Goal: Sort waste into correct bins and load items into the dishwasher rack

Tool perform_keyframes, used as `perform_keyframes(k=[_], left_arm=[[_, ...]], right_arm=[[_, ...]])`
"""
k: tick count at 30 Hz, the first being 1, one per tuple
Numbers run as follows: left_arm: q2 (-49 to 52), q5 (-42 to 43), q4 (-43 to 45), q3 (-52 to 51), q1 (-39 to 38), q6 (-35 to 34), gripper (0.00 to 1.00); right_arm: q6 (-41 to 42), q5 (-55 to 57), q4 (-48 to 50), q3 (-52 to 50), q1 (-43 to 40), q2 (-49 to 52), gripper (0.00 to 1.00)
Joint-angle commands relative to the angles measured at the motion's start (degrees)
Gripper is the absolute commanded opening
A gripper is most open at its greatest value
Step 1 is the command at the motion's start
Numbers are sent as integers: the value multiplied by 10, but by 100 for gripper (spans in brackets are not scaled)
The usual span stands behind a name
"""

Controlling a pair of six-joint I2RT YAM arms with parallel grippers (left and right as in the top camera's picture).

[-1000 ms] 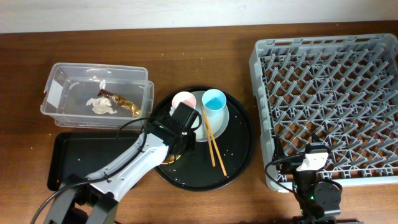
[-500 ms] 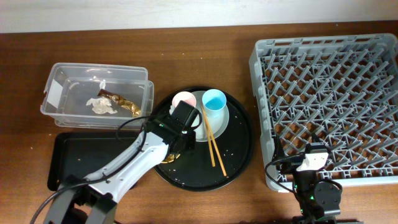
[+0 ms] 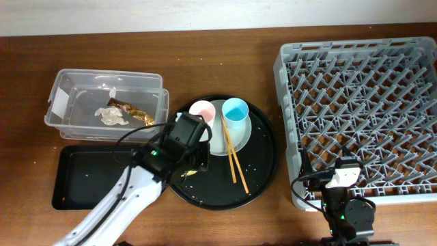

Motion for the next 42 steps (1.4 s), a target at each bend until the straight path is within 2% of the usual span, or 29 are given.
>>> perform_keyframes(k=[1, 12, 21, 25, 27, 29, 31, 42], left_arm=[[-20, 6, 0, 10, 1, 1, 1], [-9, -16, -12, 6, 1, 1, 1], [110, -15, 9, 5, -16, 0, 1], [128, -15, 12, 5, -15, -1, 1], [129, -15, 13, 5, -15, -1, 4], [129, -11, 15, 5, -15, -1, 19], [129, -11, 15, 5, -15, -1, 24], [178, -6, 41, 5, -15, -1, 25]], right_arm=[[-2, 7, -4, -3, 3, -4, 98], [-2, 7, -4, -3, 3, -4, 98], [-2, 7, -4, -3, 3, -4, 98], [-2, 7, -4, -3, 3, -4, 98], [-2, 7, -4, -3, 3, -4, 98], [-2, 7, -4, -3, 3, -4, 98], [-2, 7, -4, -3, 3, -4, 98], [-2, 7, -4, -3, 3, -4, 98]])
